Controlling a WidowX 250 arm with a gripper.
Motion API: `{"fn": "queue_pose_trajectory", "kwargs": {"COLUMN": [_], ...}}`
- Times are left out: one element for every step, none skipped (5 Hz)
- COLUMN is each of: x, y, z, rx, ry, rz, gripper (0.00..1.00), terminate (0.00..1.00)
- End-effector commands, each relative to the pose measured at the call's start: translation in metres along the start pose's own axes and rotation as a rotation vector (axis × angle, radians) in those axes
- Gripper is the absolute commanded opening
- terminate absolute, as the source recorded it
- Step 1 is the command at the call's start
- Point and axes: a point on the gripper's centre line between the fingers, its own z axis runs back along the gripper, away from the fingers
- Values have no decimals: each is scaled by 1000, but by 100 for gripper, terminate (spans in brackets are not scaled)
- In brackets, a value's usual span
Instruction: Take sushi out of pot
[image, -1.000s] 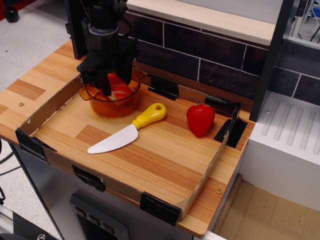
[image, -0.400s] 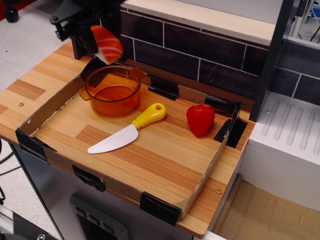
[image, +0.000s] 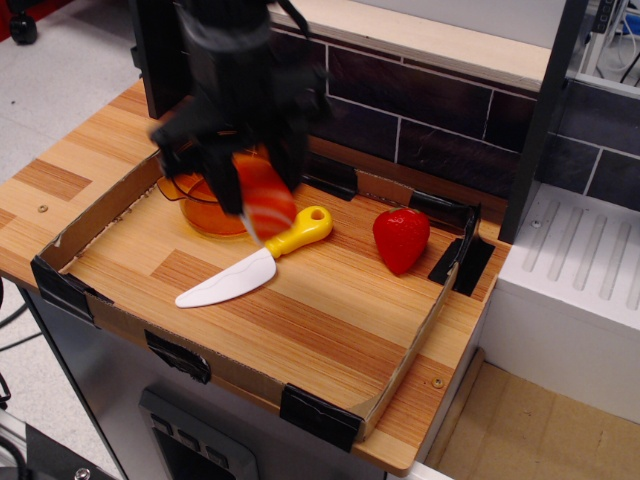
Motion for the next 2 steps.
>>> {"fn": "queue_pose_trajectory", "kwargs": {"x": [-26, -32], "y": [-11, -18], "z": [-44, -58], "rx": [39, 7], "ry": [3, -15], "rz": [-230, -290], "gripper": [0, 0], "terminate": [0, 0]}}
